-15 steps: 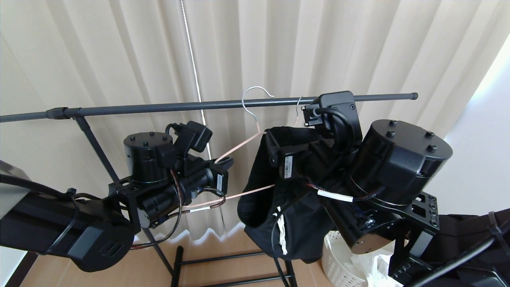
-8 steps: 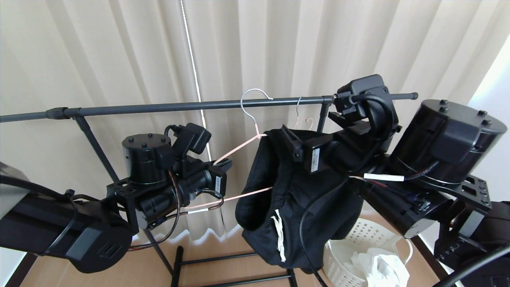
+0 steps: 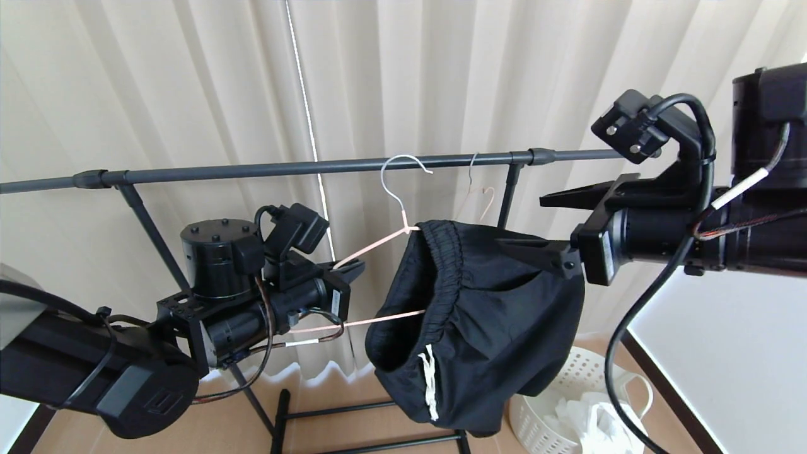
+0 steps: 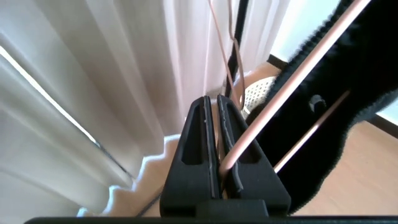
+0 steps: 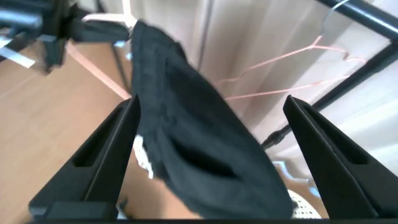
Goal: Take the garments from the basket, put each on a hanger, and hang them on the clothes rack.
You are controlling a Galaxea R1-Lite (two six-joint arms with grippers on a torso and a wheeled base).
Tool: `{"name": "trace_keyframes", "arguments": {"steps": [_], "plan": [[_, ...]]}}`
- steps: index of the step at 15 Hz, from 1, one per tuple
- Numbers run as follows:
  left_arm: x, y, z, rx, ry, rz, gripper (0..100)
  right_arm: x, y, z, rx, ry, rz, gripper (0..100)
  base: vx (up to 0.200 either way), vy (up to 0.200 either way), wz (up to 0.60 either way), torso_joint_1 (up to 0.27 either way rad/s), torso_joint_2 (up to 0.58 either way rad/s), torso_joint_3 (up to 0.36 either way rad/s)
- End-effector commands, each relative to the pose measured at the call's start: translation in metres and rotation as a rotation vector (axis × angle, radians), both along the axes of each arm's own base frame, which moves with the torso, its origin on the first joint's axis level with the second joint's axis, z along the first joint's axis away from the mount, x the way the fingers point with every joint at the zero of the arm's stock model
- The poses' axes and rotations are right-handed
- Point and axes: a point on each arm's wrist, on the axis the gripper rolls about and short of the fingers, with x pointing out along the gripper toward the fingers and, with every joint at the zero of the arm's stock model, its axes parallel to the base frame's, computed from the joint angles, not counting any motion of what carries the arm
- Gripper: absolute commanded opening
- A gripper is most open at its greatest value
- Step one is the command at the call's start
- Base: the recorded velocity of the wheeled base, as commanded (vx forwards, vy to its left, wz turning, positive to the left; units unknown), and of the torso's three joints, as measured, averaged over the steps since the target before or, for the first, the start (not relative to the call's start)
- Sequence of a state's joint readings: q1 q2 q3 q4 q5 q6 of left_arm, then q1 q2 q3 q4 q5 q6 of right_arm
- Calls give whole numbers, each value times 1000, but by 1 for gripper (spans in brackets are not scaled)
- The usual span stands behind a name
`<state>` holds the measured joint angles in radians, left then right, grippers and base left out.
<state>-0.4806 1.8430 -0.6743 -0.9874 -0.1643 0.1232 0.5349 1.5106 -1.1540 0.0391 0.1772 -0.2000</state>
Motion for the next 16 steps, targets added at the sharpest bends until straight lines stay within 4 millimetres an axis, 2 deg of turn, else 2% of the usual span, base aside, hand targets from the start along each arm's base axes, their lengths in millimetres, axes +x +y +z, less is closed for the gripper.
{"name": "trace_keyframes", "arguments": {"steps": [1, 3, 7, 16], "plan": [[-4, 2, -5, 8, -9, -22, 0, 2, -17, 29, -7, 3, 51, 100, 0, 0, 0, 0, 0, 0], [-7, 1, -6, 23, -43, -53, 0, 13, -17, 23, -109, 112, 160, 100, 0, 0, 0, 0, 0, 0], [-12, -3, -10, 50, -47, -83, 0, 20, -11, 0, -216, 107, 304, 100, 0, 0, 0, 0, 0, 0], [-16, -7, -10, 57, -53, -117, 0, 27, 11, -28, -255, 171, 393, 100, 0, 0, 0, 0, 0, 0]]}}
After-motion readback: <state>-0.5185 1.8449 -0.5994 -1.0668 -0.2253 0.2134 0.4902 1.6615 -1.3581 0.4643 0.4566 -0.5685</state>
